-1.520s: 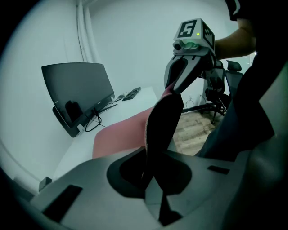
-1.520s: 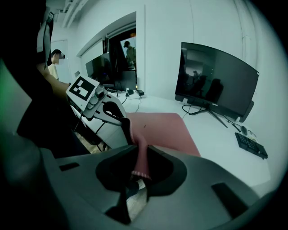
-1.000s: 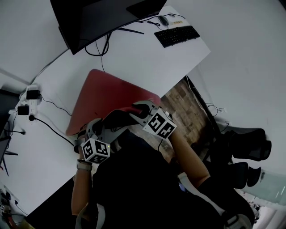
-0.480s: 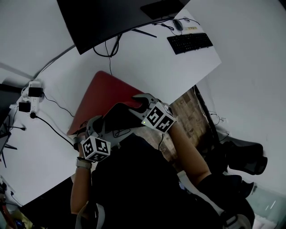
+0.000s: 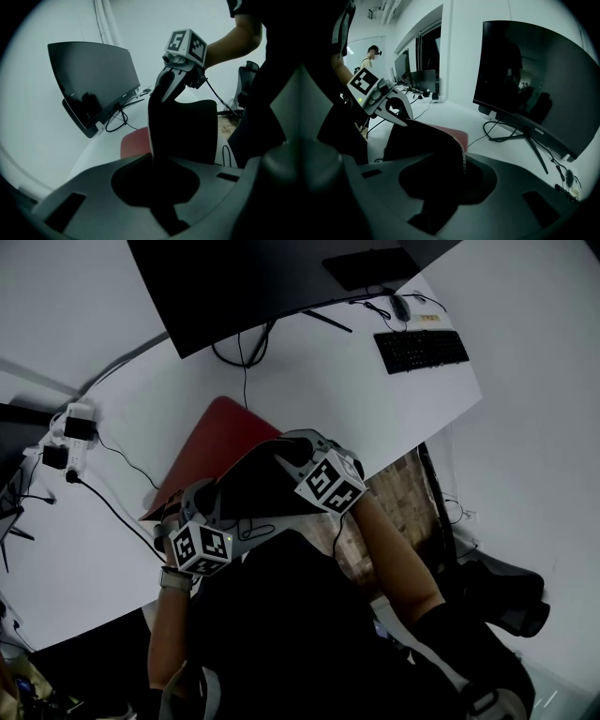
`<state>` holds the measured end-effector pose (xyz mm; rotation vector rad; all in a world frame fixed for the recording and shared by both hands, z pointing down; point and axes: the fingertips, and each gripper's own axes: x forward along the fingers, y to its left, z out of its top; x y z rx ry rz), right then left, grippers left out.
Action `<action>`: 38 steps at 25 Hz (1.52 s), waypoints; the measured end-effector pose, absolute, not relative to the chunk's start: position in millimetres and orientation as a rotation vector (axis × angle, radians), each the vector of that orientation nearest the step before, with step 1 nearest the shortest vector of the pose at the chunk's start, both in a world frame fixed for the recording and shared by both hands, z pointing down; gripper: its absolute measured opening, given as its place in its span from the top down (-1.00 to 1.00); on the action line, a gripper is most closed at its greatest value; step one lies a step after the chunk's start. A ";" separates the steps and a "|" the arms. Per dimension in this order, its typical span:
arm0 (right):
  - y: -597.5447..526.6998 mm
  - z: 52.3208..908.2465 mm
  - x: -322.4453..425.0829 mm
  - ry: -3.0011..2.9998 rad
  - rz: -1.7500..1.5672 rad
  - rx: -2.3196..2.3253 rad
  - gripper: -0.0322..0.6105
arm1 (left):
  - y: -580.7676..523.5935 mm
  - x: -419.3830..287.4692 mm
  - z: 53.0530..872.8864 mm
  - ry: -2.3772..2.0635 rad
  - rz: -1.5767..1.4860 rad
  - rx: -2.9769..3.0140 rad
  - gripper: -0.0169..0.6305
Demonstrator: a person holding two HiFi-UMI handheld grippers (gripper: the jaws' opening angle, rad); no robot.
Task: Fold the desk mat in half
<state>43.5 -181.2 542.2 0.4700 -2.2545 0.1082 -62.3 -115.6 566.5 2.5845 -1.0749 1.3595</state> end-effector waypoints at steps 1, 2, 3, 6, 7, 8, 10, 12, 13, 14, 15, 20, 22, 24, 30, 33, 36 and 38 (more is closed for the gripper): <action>-187.5 542.6 41.0 -2.257 0.102 0.467 0.61 | -120.8 -63.6 566.4 -1.086 1.365 2.574 0.87; -194.0 542.8 38.0 -2.260 0.095 0.460 0.63 | -125.9 -65.3 566.4 -1.099 1.368 2.562 0.87; -200.6 543.1 34.9 -2.261 0.088 0.451 0.63 | -130.8 -67.2 566.9 -1.111 1.369 2.549 0.87; -218.1 546.7 24.6 -2.263 0.064 0.410 0.64 | -142.3 -74.5 570.8 -1.147 1.370 2.512 0.87; -223.2 548.1 20.8 -2.264 0.057 0.393 0.64 | -145.3 -76.9 571.8 -1.159 1.369 2.498 0.87; -227.9 549.6 17.2 -2.265 0.050 0.376 0.64 | -148.1 -79.2 572.8 -1.171 1.366 2.484 0.87; -236.5 553.6 10.0 -2.266 0.040 0.342 0.64 | -153.3 -83.5 575.6 -1.193 1.362 2.456 0.87; -244.1 558.4 2.7 -2.266 0.032 0.312 0.64 | -157.9 -88.2 579.1 -1.212 1.363 2.427 0.87; -247.8 560.8 -0.8 -2.267 0.028 0.298 0.64 | -160.2 -90.3 580.3 -1.222 1.364 2.412 0.87; -251.5 563.2 -4.1 -2.269 0.023 0.285 0.64 | -162.9 -92.0 580.6 -1.233 1.366 2.396 0.87; -255.3 565.4 -7.2 -2.271 0.018 0.274 0.64 | -165.9 -93.6 580.2 -1.245 1.366 2.381 0.87; -270.4 575.7 -21.1 -2.280 0.006 0.234 0.64 | -178.1 -103.0 585.1 -1.309 1.373 2.324 0.86; -276.0 579.7 -24.3 -2.280 0.004 0.218 0.64 | -182.7 -105.1 587.6 -1.327 1.376 2.305 0.86; -279.9 584.2 -26.8 -2.280 0.003 0.206 0.64 | -185.6 -106.6 590.1 -1.345 1.375 2.284 0.85; -287.6 596.9 -35.7 -2.277 -0.001 0.193 0.64 | -191.5 -113.1 599.3 -1.376 1.375 2.253 0.84; -289.9 604.0 -40.1 -2.272 -0.012 0.194 0.64 | -192.4 -115.7 604.4 -1.380 1.377 2.240 0.82; -293.4 609.9 -44.0 -2.266 -0.027 0.196 0.63 | -194.8 -118.3 609.8 -1.384 1.377 2.231 0.82; -296.0 612.9 -44.4 -2.264 -0.032 0.201 0.62 | -196.9 -118.5 612.9 -1.385 1.372 2.227 0.82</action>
